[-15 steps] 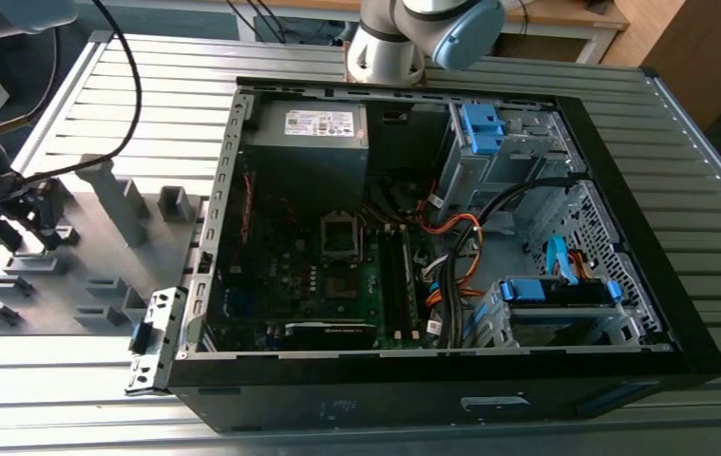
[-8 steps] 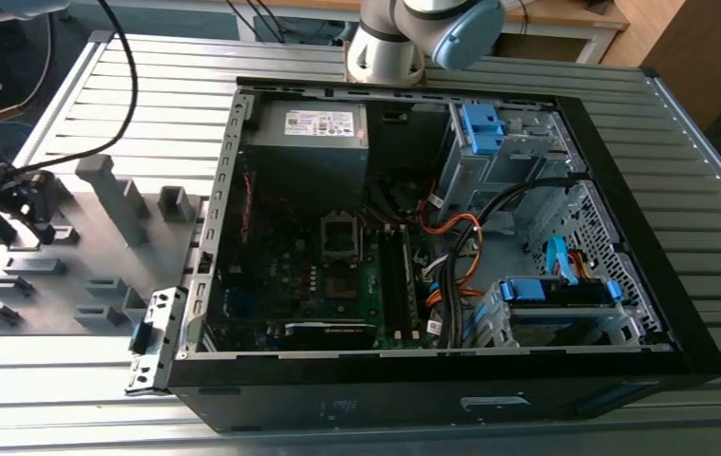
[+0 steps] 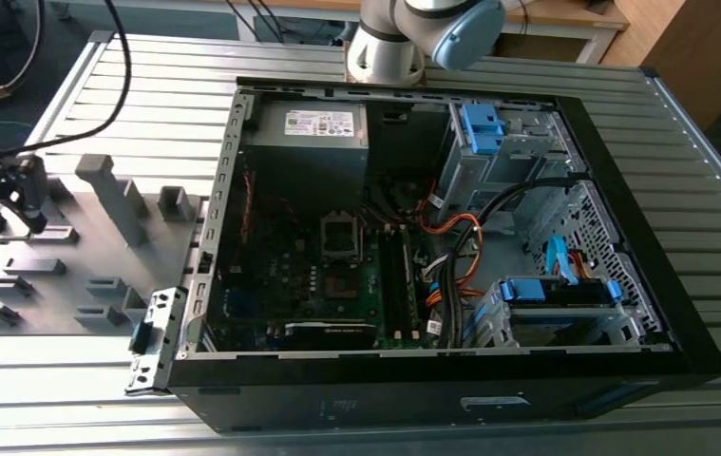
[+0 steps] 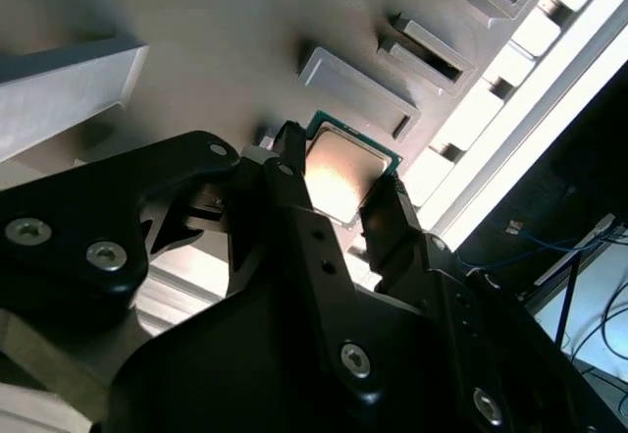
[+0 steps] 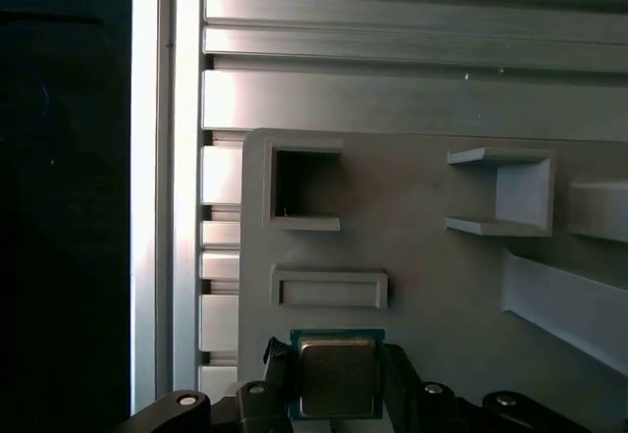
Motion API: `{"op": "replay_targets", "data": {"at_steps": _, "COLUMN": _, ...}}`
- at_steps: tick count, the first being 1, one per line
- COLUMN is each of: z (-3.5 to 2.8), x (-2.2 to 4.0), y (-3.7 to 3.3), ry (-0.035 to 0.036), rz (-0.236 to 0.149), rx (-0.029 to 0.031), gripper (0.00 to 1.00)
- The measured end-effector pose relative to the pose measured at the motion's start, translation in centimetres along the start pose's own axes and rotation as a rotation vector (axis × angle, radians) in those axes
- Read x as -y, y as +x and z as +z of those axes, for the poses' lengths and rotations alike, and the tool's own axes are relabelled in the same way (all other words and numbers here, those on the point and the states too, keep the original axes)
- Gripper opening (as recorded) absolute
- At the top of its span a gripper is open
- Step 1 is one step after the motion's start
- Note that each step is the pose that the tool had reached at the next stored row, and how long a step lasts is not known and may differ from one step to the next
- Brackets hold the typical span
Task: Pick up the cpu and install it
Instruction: 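Pick up the cpu and move it towards the insertion slot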
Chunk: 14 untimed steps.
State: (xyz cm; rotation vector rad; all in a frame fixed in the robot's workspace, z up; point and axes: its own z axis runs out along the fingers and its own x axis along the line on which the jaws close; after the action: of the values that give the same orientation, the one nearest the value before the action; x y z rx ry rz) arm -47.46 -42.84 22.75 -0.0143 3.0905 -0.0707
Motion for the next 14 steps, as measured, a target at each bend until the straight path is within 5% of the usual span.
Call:
{"op": "replay_targets", "data": {"at_steps": 4, "z": -0.98, "x": 0.05, "y": -0.05, "ry": -0.0047, "rz": 0.000, "rx": -0.0001, "gripper": 0.47}}
{"op": "replay_targets", "data": {"at_steps": 14, "z": -0.99, "x": 0.05, "y": -0.05, "ry": -0.0072, "rz": 0.000, "rx": -0.0001, "gripper": 0.47}}
